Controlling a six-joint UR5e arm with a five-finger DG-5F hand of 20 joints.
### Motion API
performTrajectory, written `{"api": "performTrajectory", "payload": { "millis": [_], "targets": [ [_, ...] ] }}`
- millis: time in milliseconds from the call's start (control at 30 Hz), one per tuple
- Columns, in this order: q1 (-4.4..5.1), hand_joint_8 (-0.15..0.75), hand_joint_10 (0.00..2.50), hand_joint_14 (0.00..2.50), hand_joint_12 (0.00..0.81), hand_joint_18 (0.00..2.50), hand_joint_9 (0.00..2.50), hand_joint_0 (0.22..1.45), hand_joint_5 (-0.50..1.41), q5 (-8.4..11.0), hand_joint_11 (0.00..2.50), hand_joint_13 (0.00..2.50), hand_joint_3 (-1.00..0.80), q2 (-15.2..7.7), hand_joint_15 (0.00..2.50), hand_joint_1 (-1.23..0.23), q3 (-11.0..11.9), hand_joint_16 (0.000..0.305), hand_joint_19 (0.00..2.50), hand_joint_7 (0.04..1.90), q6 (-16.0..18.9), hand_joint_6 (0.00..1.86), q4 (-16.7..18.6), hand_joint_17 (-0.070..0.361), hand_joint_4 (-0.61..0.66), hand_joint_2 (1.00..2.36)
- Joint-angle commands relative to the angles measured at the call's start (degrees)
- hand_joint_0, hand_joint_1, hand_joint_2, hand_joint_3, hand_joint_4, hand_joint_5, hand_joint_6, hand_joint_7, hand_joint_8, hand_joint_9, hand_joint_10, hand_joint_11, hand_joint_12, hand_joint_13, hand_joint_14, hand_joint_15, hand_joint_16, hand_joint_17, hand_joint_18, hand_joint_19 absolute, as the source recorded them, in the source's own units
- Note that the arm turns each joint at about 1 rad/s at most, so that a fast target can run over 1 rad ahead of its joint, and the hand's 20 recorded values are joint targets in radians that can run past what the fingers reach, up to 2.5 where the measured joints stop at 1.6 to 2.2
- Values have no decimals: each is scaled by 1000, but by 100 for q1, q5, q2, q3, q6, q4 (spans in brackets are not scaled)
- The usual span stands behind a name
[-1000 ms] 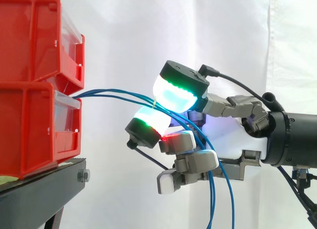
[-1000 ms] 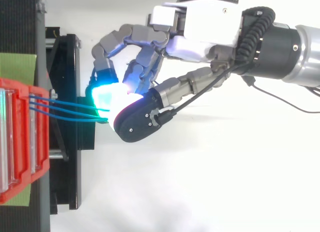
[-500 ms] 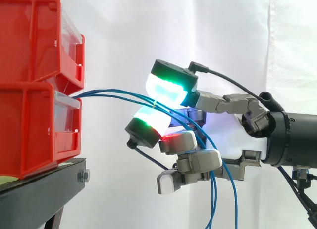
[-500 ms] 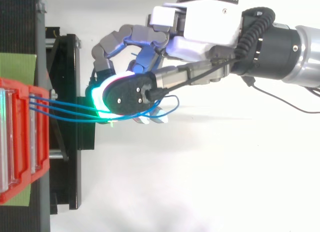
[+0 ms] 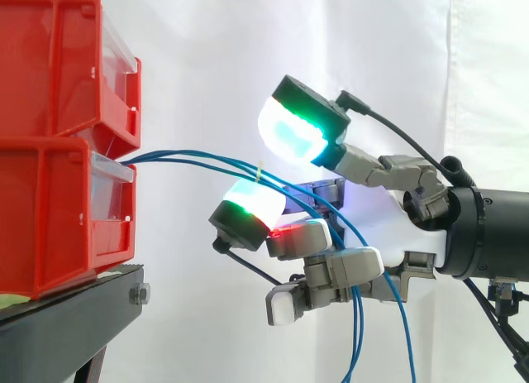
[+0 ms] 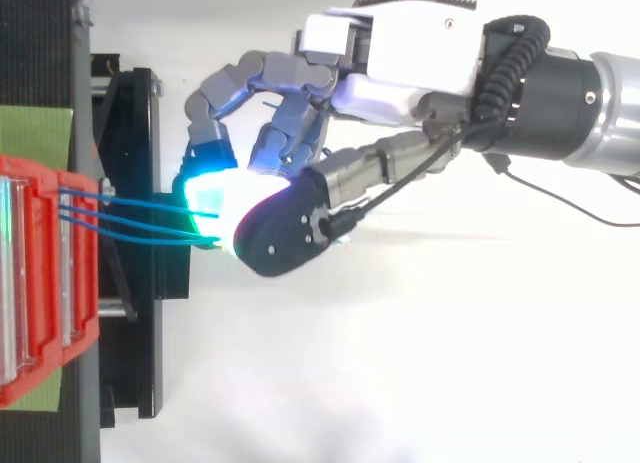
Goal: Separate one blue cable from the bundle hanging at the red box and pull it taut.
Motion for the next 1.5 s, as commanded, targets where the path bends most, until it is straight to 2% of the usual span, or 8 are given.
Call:
{"api": "performTrajectory", "payload": {
  "millis": [0,100,200,267,467,700,1167,1467],
  "targets": [
    [2,298,18,21,290,838,1168,599,-251,5,1318,1481,-500,-2,1336,-722,0,46,591,1173,0,913,0,103,124,1000],
    [10,289,18,21,286,840,1172,673,-251,5,1330,1487,-457,-2,1340,-722,0,45,580,1201,0,915,0,101,101,1005],
    [10,296,16,20,289,841,1179,672,-252,5,1331,1501,-304,-2,1353,-723,0,44,581,1311,0,922,0,100,75,1019],
    [10,295,16,19,287,840,1192,656,-254,5,1353,1509,-207,7,1361,-675,0,44,604,1315,0,928,0,99,86,1025],
    [10,321,17,17,305,825,1165,609,-255,23,1339,1499,-215,-2,1346,-538,0,47,589,1326,0,908,0,105,150,1021],
    [10,329,19,18,310,805,1151,602,-254,14,1320,1482,-199,-2,1319,-448,0,46,587,1356,0,894,0,104,151,1021],
    [19,331,23,20,318,794,1170,603,-240,23,1275,1465,-175,-2,1280,-386,0,46,560,1362,0,879,0,103,131,1021],
    [28,336,23,21,315,787,1194,597,-235,32,1282,1459,-184,-2,1278,-413,0,46,571,1315,0,875,0,103,152,1021]
  ]
}}
